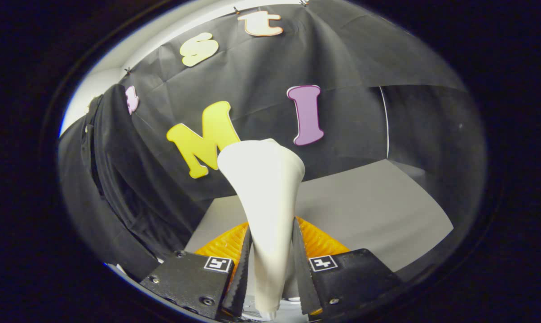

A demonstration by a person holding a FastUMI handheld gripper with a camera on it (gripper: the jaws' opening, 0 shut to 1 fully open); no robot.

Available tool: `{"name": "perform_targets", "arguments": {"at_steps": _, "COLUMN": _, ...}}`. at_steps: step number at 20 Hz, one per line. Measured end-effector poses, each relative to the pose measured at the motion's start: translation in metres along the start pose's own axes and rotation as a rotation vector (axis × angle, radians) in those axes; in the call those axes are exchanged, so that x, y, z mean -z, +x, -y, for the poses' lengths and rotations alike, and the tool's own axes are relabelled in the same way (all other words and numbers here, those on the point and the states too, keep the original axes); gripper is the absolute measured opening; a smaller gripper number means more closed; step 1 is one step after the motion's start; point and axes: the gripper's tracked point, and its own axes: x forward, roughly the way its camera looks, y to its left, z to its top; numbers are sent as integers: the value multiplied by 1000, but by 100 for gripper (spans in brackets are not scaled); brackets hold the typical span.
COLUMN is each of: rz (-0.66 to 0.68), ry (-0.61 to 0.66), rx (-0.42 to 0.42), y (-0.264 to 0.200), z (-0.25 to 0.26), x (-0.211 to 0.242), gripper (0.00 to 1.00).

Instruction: Iron the clothes twice with a garment steamer, once on the left side and once on the right side.

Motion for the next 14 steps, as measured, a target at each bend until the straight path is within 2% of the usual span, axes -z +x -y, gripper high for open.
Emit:
{"name": "perform_targets", "arguments": {"at_steps": 7, "rz": 148, "ry": -85, "rx": -34, "y": -65, "z": -103, "x": -48, "gripper": 49}}
{"name": "perform_targets", "arguments": {"at_steps": 14, "rz": 291, "ry": -183, "rx": -58, "y": -92, "z": -222, "x": -90, "gripper": 49}}
